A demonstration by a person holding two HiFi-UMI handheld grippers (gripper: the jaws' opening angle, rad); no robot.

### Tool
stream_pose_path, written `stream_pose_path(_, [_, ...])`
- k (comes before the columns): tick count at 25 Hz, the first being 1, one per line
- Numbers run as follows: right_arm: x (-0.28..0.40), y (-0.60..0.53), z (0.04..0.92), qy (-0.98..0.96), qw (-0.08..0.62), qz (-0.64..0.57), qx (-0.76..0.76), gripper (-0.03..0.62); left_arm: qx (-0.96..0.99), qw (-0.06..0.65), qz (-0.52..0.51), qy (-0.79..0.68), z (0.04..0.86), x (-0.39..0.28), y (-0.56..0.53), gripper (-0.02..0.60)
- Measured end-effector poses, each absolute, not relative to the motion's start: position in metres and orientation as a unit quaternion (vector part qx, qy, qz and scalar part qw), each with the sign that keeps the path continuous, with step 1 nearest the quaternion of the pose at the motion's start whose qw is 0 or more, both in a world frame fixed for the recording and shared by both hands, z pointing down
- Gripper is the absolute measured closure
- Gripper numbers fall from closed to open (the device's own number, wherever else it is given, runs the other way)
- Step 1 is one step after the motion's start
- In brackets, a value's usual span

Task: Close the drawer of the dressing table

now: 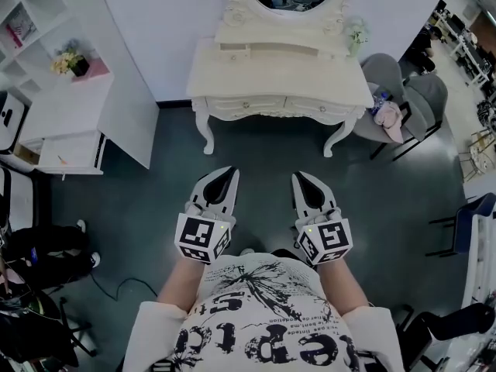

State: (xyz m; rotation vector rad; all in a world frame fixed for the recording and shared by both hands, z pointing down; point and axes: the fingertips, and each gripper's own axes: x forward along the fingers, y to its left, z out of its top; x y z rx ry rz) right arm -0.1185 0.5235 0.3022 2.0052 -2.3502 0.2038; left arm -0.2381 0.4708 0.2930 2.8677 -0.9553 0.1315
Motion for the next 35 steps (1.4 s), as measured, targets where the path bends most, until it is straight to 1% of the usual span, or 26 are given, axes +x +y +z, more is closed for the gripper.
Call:
stream_pose_path(7, [-0.123, 0.503, 0.309, -0.766, 0.022, 0.071, 0.638, 0.577, 0.941, 0.075, 0.049, -0.326, 0.304, -0.243, 0.449, 0.563])
stream_pose_path(14, [-0.086, 0.446, 0.331, -0.783, 0.022, 0.077, 0.617, 0.577, 0.931, 0.074, 0.057, -0.352, 0.323, -0.211, 0.401, 0.563])
stream_pose_path(19, [-0.040, 0.384, 0.325, -0.802, 0.017, 0.075, 0.593, 0.577, 0.919, 0.081, 0.058, -0.382, 0.323, -0.170, 0.343, 0.563])
stream_pose_path(28, [0.079, 0.264, 0.310, -0.820, 0.029, 0.059, 0.568, 0.577, 0.903, 0.074, 0.050, -0.421, 0.314, -0.066, 0.228, 0.563])
stream_pose_path(35, [0.125, 0.185, 0.318, -0.829, 0.041, 0.069, 0.553, 0.577, 0.889, 0.101, 0.064, -0.442, 0.334, -0.025, 0.159, 0.563])
